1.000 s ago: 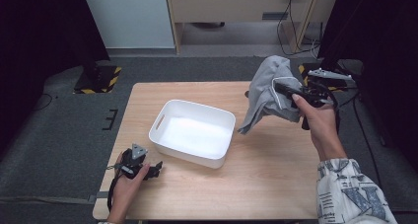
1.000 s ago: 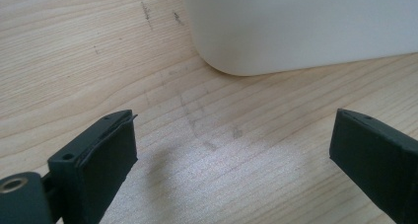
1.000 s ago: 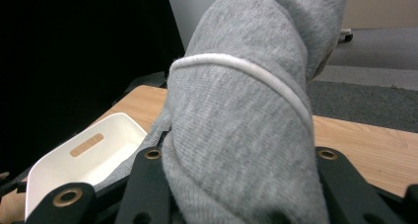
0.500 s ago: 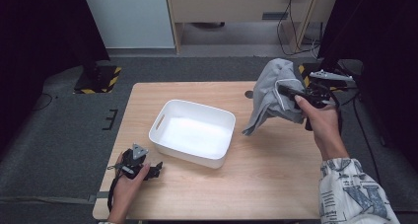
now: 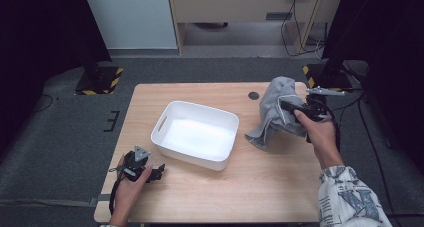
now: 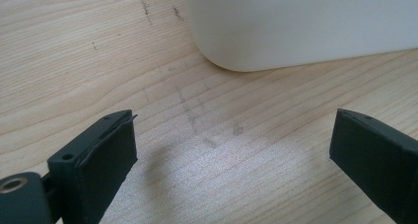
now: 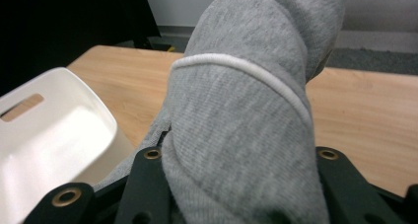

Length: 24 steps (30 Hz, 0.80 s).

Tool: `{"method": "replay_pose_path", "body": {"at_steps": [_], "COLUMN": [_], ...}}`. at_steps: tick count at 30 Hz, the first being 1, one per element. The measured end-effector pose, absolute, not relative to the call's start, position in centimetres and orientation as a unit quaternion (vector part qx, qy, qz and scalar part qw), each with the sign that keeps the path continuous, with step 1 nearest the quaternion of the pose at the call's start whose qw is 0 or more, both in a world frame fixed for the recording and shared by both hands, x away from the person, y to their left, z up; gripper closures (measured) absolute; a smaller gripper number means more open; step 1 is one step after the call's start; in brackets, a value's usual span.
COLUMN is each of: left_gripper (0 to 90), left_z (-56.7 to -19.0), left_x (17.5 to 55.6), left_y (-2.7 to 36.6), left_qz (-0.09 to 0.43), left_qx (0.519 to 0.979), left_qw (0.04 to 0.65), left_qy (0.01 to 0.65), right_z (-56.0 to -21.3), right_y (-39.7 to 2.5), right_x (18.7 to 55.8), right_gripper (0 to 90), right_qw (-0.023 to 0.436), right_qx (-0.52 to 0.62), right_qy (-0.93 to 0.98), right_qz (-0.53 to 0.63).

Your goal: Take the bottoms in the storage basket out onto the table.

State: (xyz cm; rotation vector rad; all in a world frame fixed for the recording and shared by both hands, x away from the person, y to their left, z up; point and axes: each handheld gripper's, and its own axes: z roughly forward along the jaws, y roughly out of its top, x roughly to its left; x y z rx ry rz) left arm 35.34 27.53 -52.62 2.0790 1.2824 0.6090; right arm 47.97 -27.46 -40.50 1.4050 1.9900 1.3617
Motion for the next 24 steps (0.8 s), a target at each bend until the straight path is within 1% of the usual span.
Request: {"method": "replay_pose_path", "body": {"at_steps": [7, 24], "left_gripper": [3.2, 3.5], "left_z": [-52.7, -52.7], "left_x": [35.3, 35.3], "left_y": [27.5, 27.4], "left_qz": [0.229, 0.227], "left_qx": [0.787, 0.788], "left_qw": [0.306, 0.308], "left_qy": [0.484, 0.483], "right_z": [-42.9, -49.1], "right_y": [-26.9, -24.8], "right_x": [48.3, 48.6], "right_gripper": [60.7, 59.0], "right_qw": [0.180, 0.164], "right_qx": [0.503, 0.520], "right_qy": [0.710, 0.731], "right_qz": [0.459, 0.411]}}
